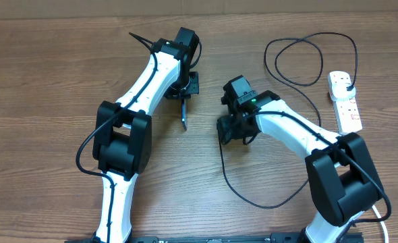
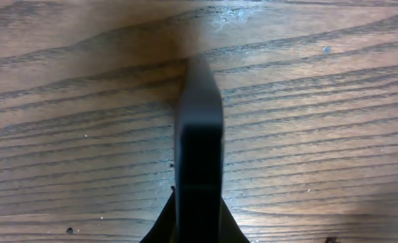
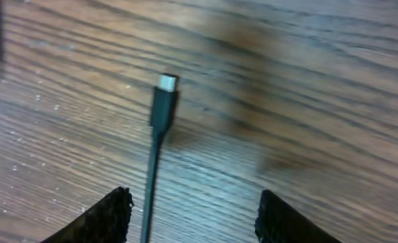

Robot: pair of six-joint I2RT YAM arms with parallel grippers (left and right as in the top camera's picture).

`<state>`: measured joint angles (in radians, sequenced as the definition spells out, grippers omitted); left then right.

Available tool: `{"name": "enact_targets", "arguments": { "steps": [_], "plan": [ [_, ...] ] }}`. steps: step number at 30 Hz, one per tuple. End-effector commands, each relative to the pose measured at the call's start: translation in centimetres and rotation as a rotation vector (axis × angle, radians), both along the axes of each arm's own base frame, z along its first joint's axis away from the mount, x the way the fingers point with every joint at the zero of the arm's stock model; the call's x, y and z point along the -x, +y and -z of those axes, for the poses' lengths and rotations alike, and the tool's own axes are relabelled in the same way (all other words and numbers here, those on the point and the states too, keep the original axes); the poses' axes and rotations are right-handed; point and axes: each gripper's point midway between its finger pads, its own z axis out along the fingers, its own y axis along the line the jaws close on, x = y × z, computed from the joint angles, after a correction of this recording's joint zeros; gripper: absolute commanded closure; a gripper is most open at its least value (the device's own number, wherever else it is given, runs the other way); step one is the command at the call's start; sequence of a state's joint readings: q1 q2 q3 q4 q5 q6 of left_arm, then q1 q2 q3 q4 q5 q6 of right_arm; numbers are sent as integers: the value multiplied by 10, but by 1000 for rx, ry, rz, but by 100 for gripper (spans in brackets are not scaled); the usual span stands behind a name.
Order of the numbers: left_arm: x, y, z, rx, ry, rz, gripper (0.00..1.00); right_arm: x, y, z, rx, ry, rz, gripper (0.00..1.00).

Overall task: Plug charger to phone and switch on socket
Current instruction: 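Lower the right gripper onto the black USB-C plug and grasp it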

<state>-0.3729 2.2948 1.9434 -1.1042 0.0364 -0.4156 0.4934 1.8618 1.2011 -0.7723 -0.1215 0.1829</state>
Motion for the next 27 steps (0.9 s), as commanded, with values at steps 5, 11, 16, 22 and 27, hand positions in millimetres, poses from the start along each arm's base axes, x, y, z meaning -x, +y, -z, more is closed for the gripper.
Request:
{"name": "enact_targets", "arguments": {
  "steps": [5, 11, 16, 22, 27],
  "plan": [
    [0, -4, 0, 16, 6, -8, 94, -9, 1, 1, 54, -68, 42, 41],
    [6, -2, 4, 7, 28, -7, 91, -10, 1, 1, 52, -71, 42, 41],
    [12, 1, 12, -2, 52, -8, 89, -2, -3, 16, 56, -65, 41, 41],
    [20, 3, 18, -8, 83, -7, 86, 1, -5, 20, 62, -60, 38, 41],
    [21, -1, 17, 13, 86, -6, 87, 7, -12, 27, 89, -49, 41, 44]
  ]
}}
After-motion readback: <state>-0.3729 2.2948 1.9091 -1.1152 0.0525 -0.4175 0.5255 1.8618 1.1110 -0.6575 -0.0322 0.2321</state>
